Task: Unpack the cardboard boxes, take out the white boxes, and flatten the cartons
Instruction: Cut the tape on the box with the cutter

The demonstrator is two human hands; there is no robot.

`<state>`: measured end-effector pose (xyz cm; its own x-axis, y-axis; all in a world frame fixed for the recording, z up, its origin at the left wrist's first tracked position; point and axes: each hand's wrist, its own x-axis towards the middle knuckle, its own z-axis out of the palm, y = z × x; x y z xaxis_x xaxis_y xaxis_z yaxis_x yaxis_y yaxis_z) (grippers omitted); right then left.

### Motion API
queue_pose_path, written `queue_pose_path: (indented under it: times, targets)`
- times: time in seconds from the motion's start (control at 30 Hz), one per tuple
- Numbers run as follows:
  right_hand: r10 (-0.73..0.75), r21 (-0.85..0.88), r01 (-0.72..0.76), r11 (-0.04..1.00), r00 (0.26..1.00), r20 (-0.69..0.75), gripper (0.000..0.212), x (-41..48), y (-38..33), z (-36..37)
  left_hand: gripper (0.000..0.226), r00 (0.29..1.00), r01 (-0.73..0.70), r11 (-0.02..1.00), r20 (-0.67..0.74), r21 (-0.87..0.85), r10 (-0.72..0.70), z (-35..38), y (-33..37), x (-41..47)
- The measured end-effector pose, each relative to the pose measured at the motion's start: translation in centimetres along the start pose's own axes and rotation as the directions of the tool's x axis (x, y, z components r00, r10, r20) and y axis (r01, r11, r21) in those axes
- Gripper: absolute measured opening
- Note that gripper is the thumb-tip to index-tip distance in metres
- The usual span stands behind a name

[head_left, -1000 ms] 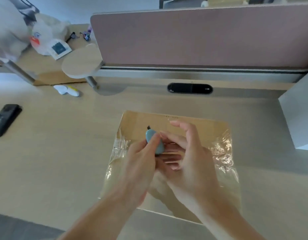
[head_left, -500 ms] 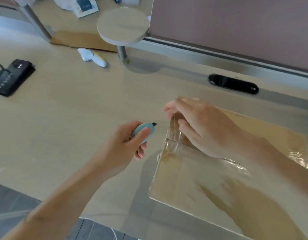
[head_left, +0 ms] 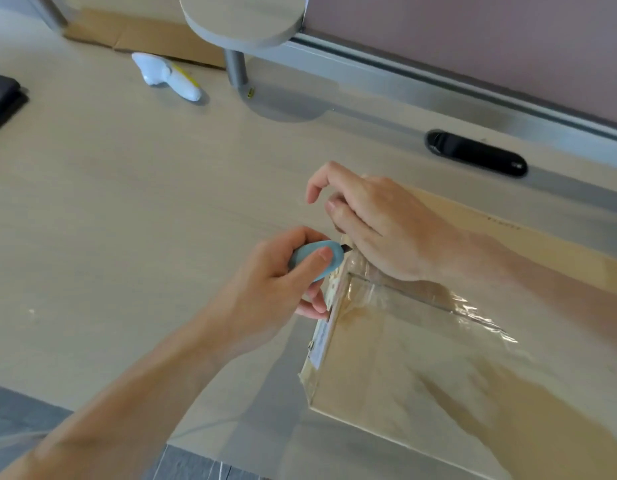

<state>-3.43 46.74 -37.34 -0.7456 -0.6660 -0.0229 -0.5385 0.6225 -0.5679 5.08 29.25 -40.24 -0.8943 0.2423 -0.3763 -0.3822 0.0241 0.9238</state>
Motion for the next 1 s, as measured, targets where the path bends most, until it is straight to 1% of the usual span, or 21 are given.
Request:
queue_pose_path:
  times: [0.17,0.3,0.4,0.57,0.73,0.87,1.0]
  targets:
    - [0.047,0.060,-0.048,0.997,0.999,0.005,0.016,0.0,-0.1,0.0,0.016,0.999,-0.032,0.998,0.033,0.046,0.031,0.0,0.1,0.4]
    - [0.059,0.090,-0.058,0.994,0.998,-0.011,0.015,0.1,-0.2,-0.1,0.016,0.997,-0.052,0.995,0.064,0.081,0.046,0.1,0.2,0.9]
    - [0.051,0.093,-0.049,0.994,0.999,-0.019,0.014,0.2,-0.1,0.0,0.020,0.995,-0.069,0.990,0.081,0.121,0.060,-0.2,0.4,1.1]
    - [0.043,0.068,-0.040,0.997,0.998,-0.035,0.003,0.4,0.1,0.3,0.018,0.980,-0.144,0.969,0.163,0.201,0.112,-0.9,0.5,0.9]
    - [0.041,0.069,-0.038,0.997,0.999,-0.033,0.006,0.5,0.1,0.4,0.019,0.983,-0.144,0.970,0.143,0.195,0.117,-0.6,0.3,0.7]
    - [0.048,0.082,-0.046,0.996,0.999,-0.026,0.004,0.4,0.2,0.4,0.020,0.980,-0.130,0.965,0.176,0.227,0.091,-0.9,-0.1,-0.1]
    - [0.046,0.083,-0.044,0.996,0.999,-0.025,0.003,0.4,0.3,0.4,0.020,0.988,-0.113,0.958,0.134,0.264,0.079,-0.7,-0.2,-0.5]
